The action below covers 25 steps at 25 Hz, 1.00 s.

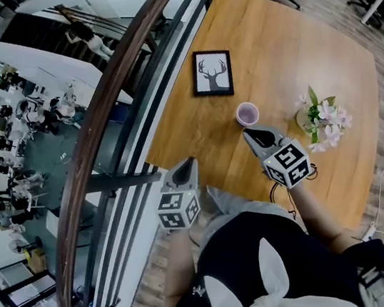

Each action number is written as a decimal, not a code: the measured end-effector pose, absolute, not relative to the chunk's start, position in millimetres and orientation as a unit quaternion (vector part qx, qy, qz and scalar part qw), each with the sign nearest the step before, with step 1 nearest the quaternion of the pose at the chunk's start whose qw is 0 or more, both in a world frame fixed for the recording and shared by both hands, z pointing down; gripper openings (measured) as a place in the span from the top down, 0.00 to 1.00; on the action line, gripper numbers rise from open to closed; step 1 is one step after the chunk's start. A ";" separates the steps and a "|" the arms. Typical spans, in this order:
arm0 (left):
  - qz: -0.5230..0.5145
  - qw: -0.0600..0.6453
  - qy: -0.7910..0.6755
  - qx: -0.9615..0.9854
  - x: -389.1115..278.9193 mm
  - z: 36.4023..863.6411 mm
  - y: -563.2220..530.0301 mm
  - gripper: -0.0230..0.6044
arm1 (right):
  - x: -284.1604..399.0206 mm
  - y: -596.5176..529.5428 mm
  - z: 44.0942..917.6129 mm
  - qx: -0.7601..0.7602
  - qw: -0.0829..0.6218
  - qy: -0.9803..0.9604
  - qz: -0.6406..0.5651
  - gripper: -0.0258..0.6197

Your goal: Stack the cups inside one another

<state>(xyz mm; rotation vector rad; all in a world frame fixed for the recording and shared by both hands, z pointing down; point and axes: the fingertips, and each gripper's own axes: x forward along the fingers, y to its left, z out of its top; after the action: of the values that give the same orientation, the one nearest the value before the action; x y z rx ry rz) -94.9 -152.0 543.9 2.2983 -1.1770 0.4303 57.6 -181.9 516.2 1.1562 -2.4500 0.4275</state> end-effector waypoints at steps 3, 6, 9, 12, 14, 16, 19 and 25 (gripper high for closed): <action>0.159 0.261 -0.431 0.849 -94.0 543.9 -148.0 0.91 | 48.3 -172.7 519.3 0.396 0.205 -0.881 0.155 0.96; 0.160 0.263 -0.428 0.850 -91.3 544.7 -145.5 0.91 | 39.6 -164.7 523.1 0.382 0.212 -0.885 0.159 0.96; 0.160 0.263 -0.423 0.852 -87.1 545.0 -143.4 0.91 | 31.1 -158.5 525.4 0.369 0.218 -0.889 0.162 0.96; 0.163 0.263 -0.417 0.855 -83.1 546.1 -139.6 0.91 | 20.6 -150.5 527.7 0.354 0.221 -0.893 0.167 0.96; 0.166 0.263 -0.413 0.856 -80.7 546.7 -137.1 0.91 | 14.2 -144.5 532.4 0.344 0.224 -0.895 0.175 0.96; 0.166 0.264 -0.410 0.857 -79.2 547.6 -135.3 0.91 | 7.1 -138.3 537.6 0.333 0.228 -0.896 0.185 0.96; 0.168 0.266 -0.408 0.857 -78.7 548.4 -133.8 0.91 | -1.8 -129.4 544.0 0.319 0.233 -0.897 0.196 0.96; 0.173 0.268 -0.409 0.855 -80.8 551.2 -131.3 0.91 | -10.5 -118.1 552.7 0.307 0.236 -0.896 0.216 0.96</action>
<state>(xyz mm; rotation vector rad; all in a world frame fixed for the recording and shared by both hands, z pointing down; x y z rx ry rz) -80.8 -131.3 551.2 2.3073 -1.1037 0.4666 -10.5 -118.1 552.7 0.8418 -2.4580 0.5936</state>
